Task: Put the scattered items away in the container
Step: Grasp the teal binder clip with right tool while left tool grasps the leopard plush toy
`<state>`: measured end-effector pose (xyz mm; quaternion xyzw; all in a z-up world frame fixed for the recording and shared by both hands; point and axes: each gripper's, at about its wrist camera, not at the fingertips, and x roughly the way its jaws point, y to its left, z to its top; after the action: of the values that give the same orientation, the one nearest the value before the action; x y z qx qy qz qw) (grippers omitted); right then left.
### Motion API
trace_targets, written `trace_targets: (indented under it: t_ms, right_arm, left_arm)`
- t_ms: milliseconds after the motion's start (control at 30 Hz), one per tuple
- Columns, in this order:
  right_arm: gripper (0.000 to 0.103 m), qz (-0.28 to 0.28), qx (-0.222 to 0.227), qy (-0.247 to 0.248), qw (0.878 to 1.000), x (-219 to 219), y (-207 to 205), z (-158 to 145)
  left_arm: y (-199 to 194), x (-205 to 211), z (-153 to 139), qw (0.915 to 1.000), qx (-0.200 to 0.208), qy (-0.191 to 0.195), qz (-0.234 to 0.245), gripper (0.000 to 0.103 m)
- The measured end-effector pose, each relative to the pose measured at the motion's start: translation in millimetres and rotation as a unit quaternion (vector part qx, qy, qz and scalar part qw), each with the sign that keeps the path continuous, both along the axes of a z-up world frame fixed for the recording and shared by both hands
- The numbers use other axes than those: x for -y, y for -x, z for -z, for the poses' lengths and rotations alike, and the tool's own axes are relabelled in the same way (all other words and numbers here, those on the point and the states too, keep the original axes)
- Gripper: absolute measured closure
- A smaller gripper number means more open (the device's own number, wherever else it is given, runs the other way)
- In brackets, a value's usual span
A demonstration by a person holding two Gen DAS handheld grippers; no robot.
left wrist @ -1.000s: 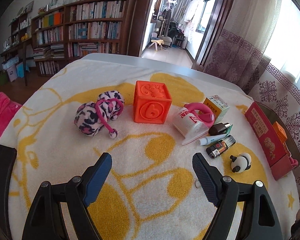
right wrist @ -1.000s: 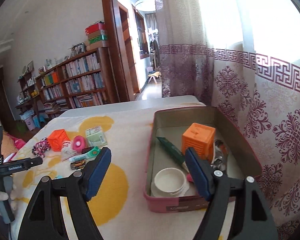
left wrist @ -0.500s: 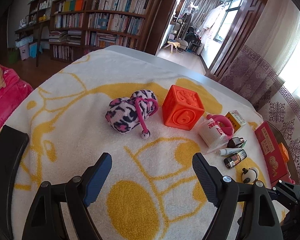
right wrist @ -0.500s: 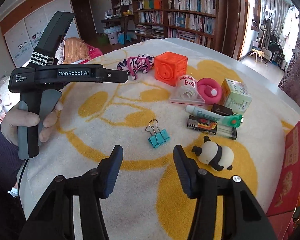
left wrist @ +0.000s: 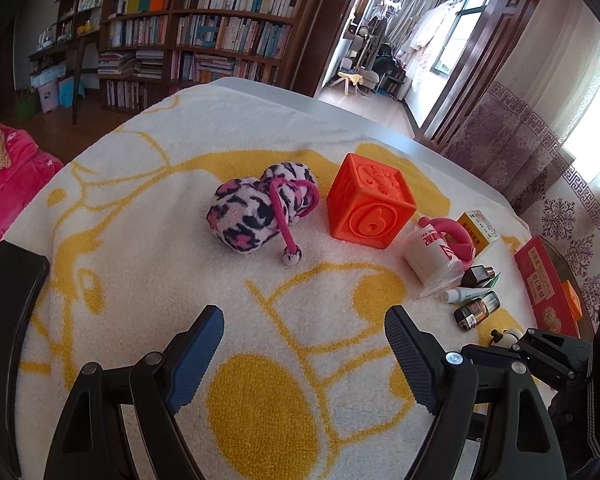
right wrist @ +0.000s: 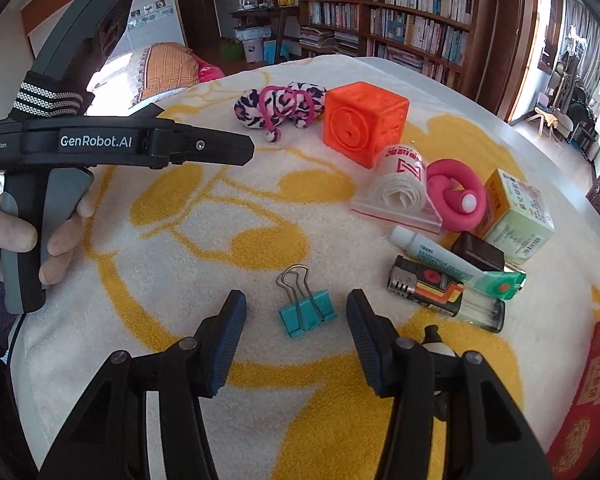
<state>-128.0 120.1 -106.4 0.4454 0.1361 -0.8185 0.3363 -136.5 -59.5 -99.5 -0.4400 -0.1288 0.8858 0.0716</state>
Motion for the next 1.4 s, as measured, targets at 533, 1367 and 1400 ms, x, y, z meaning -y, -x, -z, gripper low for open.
trace_targets:
  t_ms: [533, 1367, 1400]
  right_arm:
    - [0.072, 0.116, -0.009, 0.058, 0.992, -16, -37, -26]
    - [0.072, 0.220, -0.035, 0.131, 0.966, -71, -34, -45]
    - [0.072, 0.225, -0.041, 0.136, 0.964, -74, -35, -49]
  left_arm:
    - [0, 8, -3, 0.9996, -0.016, 0.011, -0.022, 0.019]
    - [76, 12, 8, 0.9963, 0.012, 0.083, -0.018, 0.054]
    - [71, 14, 4, 0.9969, 0.005, 0.076, -0.021, 0.054]
